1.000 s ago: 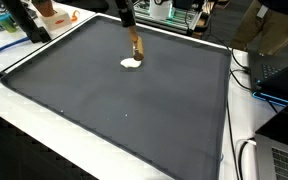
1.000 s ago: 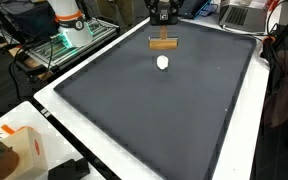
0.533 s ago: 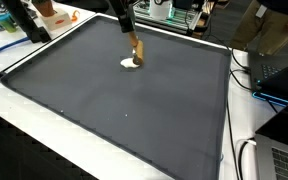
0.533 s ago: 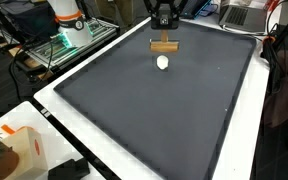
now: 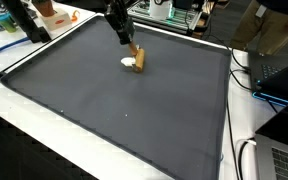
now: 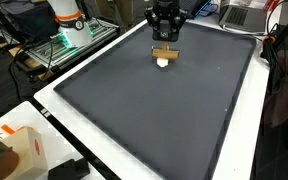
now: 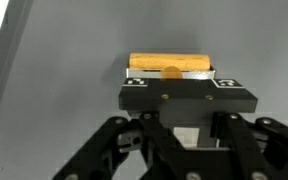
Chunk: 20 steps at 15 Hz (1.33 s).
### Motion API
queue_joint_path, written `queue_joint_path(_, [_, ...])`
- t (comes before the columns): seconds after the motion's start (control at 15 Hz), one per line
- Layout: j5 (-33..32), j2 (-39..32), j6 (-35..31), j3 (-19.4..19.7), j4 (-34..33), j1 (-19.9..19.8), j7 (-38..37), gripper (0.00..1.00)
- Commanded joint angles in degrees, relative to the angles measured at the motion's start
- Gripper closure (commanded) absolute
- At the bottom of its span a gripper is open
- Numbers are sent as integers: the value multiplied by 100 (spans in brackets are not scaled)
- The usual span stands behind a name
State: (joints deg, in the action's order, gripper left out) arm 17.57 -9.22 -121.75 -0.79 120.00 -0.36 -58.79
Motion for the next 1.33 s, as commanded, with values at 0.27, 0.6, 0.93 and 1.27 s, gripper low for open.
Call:
queue_joint_path(0.27, [-40,-235,-85,104,-105,100,-159,77])
queue_joint_path(0.6, [-302,-293,-148,332,-263,13,-408,77])
queue_joint_path(0.93, [-678,-537,-27,420,-408,71,-618,77])
queue_joint_path(1.27, [-934,-602,208,406,-542,102,-730,77])
